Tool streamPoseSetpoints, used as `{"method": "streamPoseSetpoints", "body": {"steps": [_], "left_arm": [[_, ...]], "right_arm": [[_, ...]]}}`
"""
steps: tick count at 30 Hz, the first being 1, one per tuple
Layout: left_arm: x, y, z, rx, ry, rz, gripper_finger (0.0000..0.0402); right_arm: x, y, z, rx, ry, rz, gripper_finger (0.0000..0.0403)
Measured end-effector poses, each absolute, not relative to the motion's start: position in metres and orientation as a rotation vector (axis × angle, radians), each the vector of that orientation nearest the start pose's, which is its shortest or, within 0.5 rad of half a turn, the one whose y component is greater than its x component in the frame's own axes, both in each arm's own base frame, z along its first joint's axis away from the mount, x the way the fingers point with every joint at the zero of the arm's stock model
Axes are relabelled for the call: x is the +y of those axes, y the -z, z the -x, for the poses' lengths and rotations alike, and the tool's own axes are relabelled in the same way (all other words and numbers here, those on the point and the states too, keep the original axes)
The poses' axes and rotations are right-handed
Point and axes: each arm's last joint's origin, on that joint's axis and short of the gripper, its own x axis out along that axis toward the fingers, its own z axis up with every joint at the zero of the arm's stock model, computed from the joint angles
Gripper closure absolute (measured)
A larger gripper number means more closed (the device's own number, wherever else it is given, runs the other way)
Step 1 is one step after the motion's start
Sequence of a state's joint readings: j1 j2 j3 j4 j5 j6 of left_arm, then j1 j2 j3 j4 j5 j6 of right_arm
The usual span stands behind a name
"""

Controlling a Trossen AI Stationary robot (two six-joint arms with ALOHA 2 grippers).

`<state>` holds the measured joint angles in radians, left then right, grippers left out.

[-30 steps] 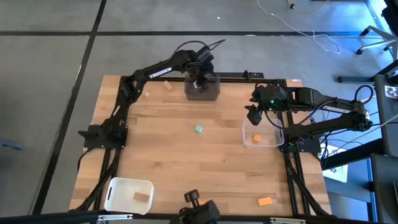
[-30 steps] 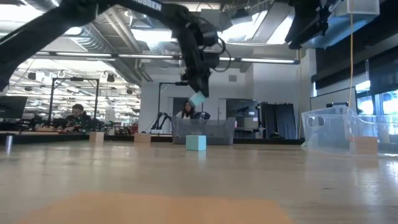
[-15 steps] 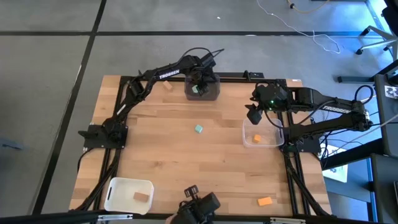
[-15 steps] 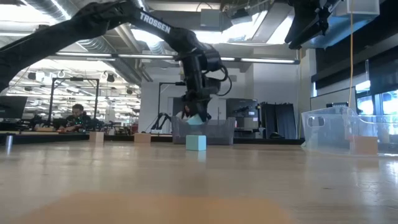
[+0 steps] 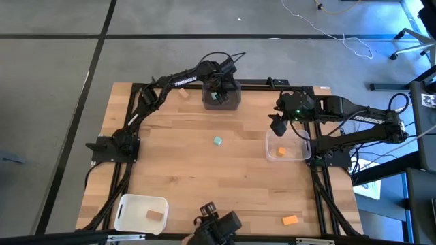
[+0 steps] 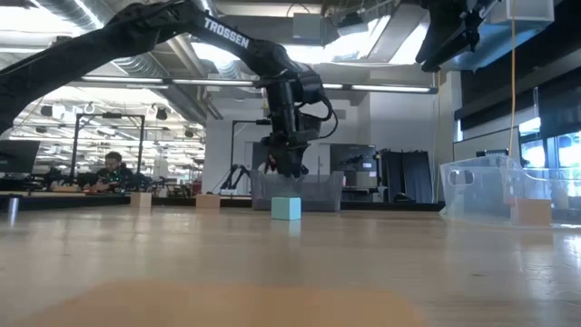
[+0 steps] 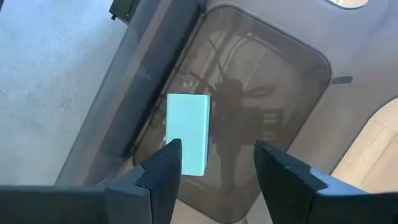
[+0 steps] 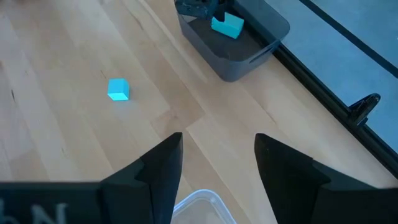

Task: Sort & place blocks by color
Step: Put the bottom blue block into the black bin

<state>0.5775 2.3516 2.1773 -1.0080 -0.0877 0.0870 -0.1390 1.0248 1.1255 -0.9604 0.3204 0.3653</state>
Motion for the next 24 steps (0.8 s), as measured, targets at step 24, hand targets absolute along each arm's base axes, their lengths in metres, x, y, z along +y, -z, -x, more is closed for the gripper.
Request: {"method": "streamPoseSetpoints", "body": {"steps": [24], "left_arm": [[0.111, -0.273, -0.418, 1.302, 0.413, -0.157, 0.0210]], "right_arm": [[-0.031, -0.343, -0.184, 0.815, 0.316, 0.004, 0.0202]]}}
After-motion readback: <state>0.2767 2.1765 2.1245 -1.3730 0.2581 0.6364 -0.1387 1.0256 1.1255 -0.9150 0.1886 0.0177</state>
